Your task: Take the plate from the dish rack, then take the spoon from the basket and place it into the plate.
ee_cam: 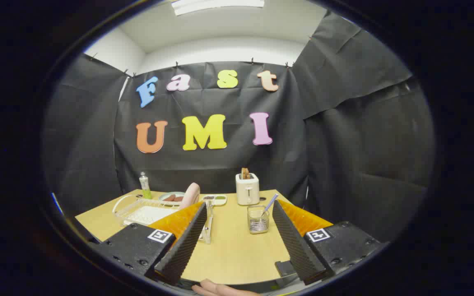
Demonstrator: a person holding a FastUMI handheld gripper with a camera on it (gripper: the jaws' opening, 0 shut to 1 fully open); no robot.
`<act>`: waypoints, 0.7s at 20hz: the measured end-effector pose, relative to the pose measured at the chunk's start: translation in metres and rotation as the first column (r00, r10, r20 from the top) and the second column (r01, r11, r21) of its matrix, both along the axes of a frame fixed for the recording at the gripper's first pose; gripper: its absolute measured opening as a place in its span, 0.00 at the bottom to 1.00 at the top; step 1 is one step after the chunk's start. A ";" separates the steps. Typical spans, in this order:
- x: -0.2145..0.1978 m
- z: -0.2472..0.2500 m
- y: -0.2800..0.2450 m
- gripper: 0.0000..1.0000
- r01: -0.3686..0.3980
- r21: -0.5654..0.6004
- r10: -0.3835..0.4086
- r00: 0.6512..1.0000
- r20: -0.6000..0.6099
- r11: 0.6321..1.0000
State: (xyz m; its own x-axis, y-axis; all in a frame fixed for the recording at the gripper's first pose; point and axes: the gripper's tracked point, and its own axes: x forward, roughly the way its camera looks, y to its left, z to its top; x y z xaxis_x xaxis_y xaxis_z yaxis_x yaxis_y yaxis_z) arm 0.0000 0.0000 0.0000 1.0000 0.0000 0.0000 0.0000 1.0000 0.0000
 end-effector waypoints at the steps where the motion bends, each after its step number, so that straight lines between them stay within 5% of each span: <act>1: 0.000 -0.001 -0.001 1.00 0.000 0.001 0.000 1.000 0.002 1.000; 14: 0.008 -0.018 -0.002 1.00 -0.028 0.039 0.029 0.999 -0.043 0.999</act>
State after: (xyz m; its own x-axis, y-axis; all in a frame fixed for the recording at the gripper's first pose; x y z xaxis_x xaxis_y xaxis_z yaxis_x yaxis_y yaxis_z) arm 0.0084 -0.0023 -0.0175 0.9986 0.0293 -0.0432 -0.0276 0.9989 0.0391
